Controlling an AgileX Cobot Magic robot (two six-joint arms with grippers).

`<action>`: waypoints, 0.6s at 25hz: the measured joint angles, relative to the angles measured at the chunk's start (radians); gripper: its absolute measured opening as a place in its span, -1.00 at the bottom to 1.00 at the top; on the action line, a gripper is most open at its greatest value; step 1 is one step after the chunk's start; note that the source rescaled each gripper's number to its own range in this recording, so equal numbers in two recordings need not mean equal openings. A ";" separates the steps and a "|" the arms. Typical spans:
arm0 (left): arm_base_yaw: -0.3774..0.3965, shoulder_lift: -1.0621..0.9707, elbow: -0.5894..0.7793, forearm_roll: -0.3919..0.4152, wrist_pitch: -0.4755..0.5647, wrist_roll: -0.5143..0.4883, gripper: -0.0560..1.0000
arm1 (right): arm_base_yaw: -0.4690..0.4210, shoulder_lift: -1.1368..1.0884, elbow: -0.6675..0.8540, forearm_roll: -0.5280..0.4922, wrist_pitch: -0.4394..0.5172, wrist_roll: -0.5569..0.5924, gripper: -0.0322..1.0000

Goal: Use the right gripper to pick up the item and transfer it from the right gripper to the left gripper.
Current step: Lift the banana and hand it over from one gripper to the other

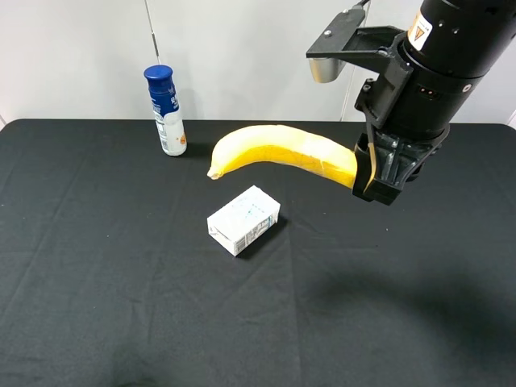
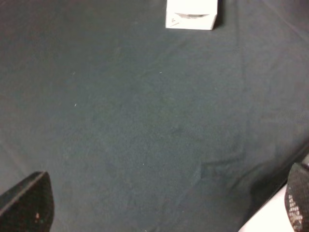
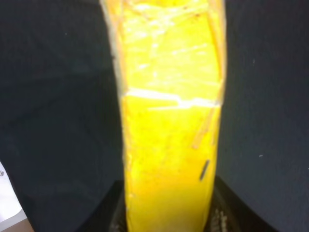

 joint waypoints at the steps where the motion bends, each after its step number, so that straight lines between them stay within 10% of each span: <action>1: -0.034 0.024 -0.011 0.011 -0.002 0.000 0.86 | 0.000 0.000 0.000 0.000 0.000 0.000 -0.85; 15: -0.371 0.407 -0.119 0.038 -0.207 0.002 0.86 | 0.000 0.000 0.000 0.000 0.000 0.000 -0.85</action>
